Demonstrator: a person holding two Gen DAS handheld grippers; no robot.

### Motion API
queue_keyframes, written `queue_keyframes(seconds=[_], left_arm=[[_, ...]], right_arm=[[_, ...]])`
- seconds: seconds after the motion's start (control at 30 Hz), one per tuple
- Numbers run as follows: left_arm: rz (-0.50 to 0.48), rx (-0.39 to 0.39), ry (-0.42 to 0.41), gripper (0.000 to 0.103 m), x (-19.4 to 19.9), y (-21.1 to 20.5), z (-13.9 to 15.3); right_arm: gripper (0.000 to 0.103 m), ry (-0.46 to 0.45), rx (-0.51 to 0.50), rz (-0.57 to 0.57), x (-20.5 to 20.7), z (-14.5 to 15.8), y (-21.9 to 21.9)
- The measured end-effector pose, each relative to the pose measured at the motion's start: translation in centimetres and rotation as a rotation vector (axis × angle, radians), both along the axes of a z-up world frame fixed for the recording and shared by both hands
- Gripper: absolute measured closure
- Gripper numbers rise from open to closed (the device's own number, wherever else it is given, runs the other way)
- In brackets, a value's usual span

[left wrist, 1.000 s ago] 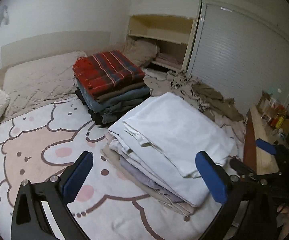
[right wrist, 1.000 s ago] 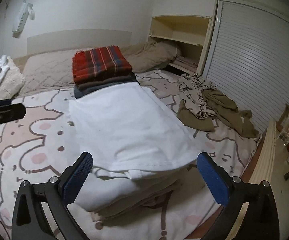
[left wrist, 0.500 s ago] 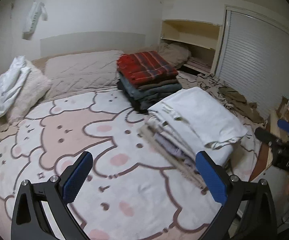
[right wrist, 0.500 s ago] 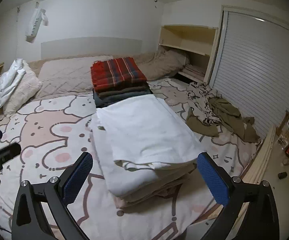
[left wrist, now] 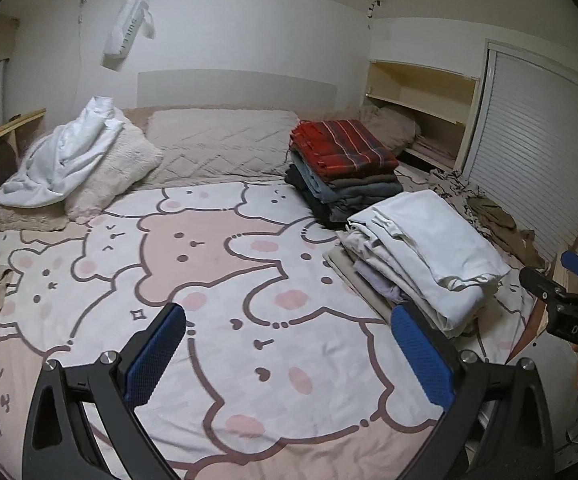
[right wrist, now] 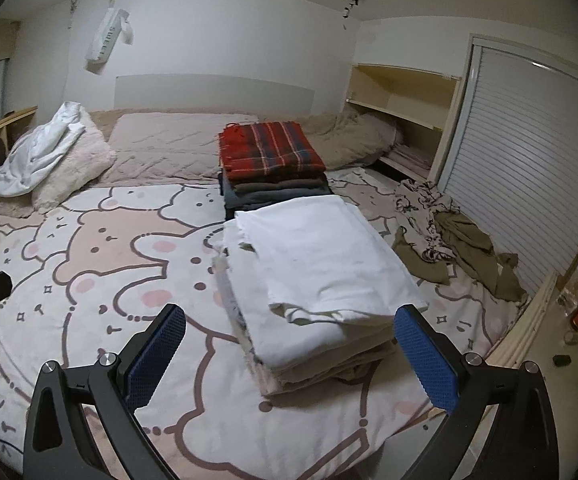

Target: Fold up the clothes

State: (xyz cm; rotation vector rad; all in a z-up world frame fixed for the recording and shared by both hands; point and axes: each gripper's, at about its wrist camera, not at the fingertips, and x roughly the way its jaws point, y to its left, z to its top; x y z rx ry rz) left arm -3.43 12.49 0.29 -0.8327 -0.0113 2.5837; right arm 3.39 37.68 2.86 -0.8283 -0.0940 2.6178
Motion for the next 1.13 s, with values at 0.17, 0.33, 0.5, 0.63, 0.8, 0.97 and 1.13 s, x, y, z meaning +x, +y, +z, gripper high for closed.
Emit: queue_keyframes(seconds=[0.17, 0.33, 0.5, 0.63, 0.8, 0.97, 1.13], left_arm=[[0.018, 0.005, -0.001, 0.0, 0.8, -1.1, 0.2], [0.03, 0.004, -0.009, 0.0, 1.3, -1.6, 0.0], [0.037, 0.001, -0.014, 0.0, 1.5, -1.9, -0.1], [0.05, -0.003, -0.026, 0.0, 1.4, -2.1, 0.0], [0.066, 0.0, -0.032, 0.0, 1.3, -2.3, 0.1], [0.08, -0.014, -0.036, 0.0, 1.3, -2.2, -0.1], [0.08, -0.025, -0.044, 0.0, 1.3, -1.9, -0.2]], right_arm=[[0.0, 0.003, -0.002, 0.021, 0.5, 0.3, -1.3], [0.0, 0.005, 0.002, 0.031, 0.9, 0.6, -2.4], [0.0, 0.002, 0.008, 0.045, 0.9, 0.7, -3.1], [0.0, -0.004, 0.009, 0.054, 0.8, 0.6, -3.5], [0.0, -0.003, 0.01, 0.068, 0.7, 0.5, -3.9], [0.0, -0.006, 0.003, 0.071, 0.6, 0.3, -3.8], [0.0, -0.01, -0.006, 0.063, 0.7, 0.2, -3.6]])
